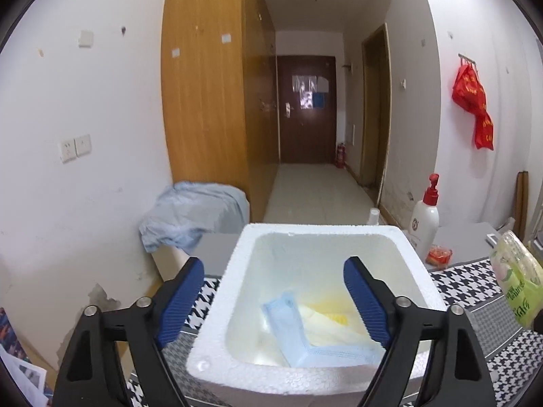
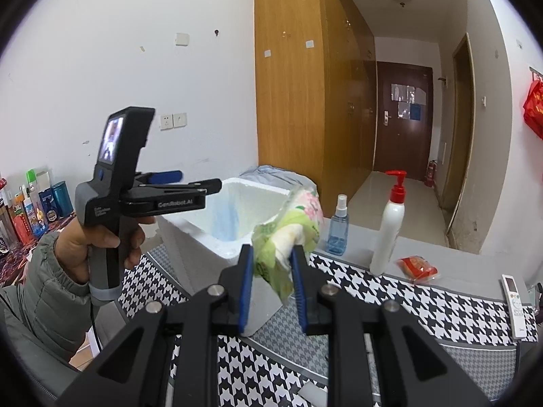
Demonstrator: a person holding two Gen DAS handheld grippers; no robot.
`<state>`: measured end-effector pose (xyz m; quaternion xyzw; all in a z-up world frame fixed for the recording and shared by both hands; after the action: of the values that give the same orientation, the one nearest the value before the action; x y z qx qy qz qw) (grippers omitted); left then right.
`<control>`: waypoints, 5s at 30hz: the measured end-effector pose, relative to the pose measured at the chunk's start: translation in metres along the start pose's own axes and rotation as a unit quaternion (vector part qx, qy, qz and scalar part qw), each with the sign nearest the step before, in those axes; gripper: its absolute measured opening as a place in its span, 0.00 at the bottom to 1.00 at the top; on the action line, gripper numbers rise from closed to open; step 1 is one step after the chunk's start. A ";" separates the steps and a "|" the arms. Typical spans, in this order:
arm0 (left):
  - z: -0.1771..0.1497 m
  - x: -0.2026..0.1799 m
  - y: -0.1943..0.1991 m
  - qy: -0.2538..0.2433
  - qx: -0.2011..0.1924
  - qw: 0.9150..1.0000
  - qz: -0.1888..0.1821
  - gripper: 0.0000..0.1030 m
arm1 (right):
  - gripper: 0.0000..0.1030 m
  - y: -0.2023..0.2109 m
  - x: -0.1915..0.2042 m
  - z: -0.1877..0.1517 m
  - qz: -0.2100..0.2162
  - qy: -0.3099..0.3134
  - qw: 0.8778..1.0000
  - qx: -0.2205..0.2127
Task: Organize soft objects
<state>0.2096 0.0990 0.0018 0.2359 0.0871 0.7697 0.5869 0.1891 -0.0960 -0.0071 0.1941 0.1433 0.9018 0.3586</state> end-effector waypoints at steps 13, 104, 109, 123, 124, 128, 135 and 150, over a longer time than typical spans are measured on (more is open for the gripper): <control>-0.005 0.015 0.024 0.013 -0.030 0.999 0.006 0.99 | 0.25 -0.007 0.008 0.006 0.000 0.009 1.000 -0.005; -0.061 0.050 0.072 0.050 -0.038 0.997 0.036 0.99 | 0.99 -0.084 0.042 0.033 0.043 0.024 0.998 0.047; -0.054 0.038 0.074 0.039 -0.046 0.998 0.023 0.99 | 0.99 -0.072 0.035 0.032 0.038 0.011 0.999 0.038; -0.036 0.012 0.077 0.029 -0.060 0.998 -0.002 0.99 | 0.99 -0.040 0.014 0.031 0.031 -0.011 0.999 0.012; -0.035 0.011 0.078 0.029 -0.063 0.998 -0.002 0.99 | 0.99 -0.038 0.012 0.030 0.028 -0.008 0.999 0.013; -0.029 0.002 0.079 0.024 -0.067 0.997 -0.011 0.99 | 0.99 -0.030 0.007 0.029 0.020 -0.010 1.000 0.004; -0.026 -0.009 0.081 0.025 -0.069 0.997 -0.025 0.99 | 0.99 -0.014 0.001 0.022 0.010 0.002 1.000 -0.006; -0.024 -0.037 0.089 0.019 -0.080 0.996 -0.047 0.99 | 0.99 0.017 -0.014 0.009 -0.025 -0.007 0.999 -0.031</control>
<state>0.1294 0.0415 0.0073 0.1695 0.0477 0.7500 0.6375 0.1921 -0.1166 0.0040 0.1853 0.1183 0.8950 0.3882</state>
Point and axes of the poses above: each gripper's, at about its wrist camera, not at the fingertips, and y roughly against the way its jaws point, x to its left, z to its top, the point moved 6 cm from there along -y, roughly the way its jaws point, and after that the axes turned 14 degrees about -y, right-handed, at the moved point
